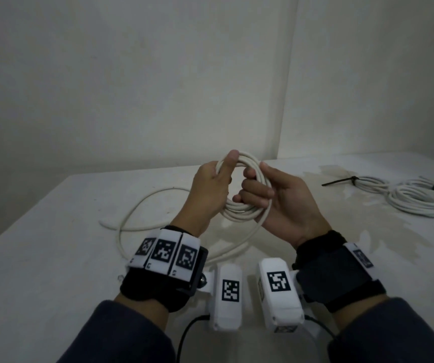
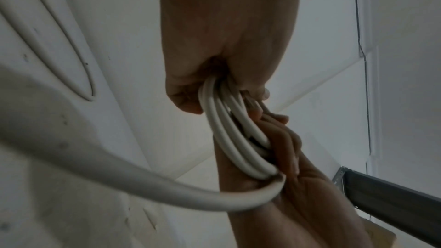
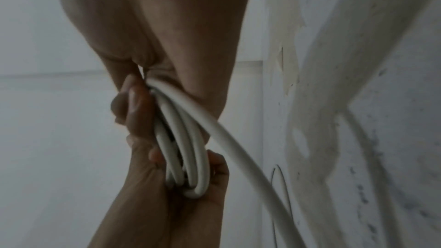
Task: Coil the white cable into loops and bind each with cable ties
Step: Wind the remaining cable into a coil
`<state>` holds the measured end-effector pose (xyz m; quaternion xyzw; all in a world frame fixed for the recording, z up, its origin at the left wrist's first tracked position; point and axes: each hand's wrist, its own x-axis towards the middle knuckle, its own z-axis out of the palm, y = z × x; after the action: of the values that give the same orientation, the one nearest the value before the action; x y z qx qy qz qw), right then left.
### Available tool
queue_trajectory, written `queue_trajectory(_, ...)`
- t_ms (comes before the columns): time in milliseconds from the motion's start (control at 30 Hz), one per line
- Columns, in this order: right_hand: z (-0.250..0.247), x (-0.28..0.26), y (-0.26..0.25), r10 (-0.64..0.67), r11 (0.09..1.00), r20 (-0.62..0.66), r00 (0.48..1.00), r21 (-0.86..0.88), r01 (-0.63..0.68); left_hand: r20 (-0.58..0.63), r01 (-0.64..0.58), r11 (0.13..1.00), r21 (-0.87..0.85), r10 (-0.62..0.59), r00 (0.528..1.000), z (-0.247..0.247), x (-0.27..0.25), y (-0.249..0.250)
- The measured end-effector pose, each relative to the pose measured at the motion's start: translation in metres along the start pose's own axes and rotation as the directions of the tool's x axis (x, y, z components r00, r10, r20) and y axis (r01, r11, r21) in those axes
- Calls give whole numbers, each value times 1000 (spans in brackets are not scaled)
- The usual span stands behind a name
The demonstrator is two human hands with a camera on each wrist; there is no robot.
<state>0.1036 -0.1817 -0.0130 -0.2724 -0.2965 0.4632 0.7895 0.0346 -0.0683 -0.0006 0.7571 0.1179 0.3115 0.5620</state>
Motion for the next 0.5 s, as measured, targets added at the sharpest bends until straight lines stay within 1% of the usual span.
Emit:
queue_trajectory(100,-4,4,2,-16,1000,-118,993,12,18,21,46,997,68,-47,999,1,0,-4)
queue_trajectory(167,-9,4,1,-88,996,-234,968,9,92,47,67,982,176,-76,996,2,1,-8)
queue_trajectory(200,-13,4,-1,-138,989,-289,947,17,149,38,83,968,235,-94,995,1,2,-9)
queue_trajectory(267,-21,3,-7,-244,961,-382,892,26,274,-7,128,953,274,-131,991,-2,1,-6)
queue_trajectory(300,-24,1,-10,-290,943,-418,861,26,330,13,157,951,268,-167,986,-4,0,-4)
queue_trajectory(333,-27,-1,-13,-327,925,-448,832,28,379,89,212,937,277,-244,966,-5,-1,-1)
queue_trajectory(367,-29,-2,-16,-355,908,-470,808,33,419,205,282,906,316,-356,912,-6,-4,3)
queue_trajectory(400,-29,-3,-17,-374,893,-486,790,43,449,328,345,858,380,-474,817,-5,-8,6)
queue_trajectory(433,-30,-4,-18,-383,882,-496,779,56,469,422,377,804,459,-571,704,-3,-11,8)
queue_trajectory(467,-29,-4,-17,-384,875,-500,776,72,480,474,384,760,525,-636,609,-2,-14,8)
queue_trajectory(500,-29,-3,-16,-383,871,-498,778,88,484,492,392,729,561,-674,551,-1,-16,8)
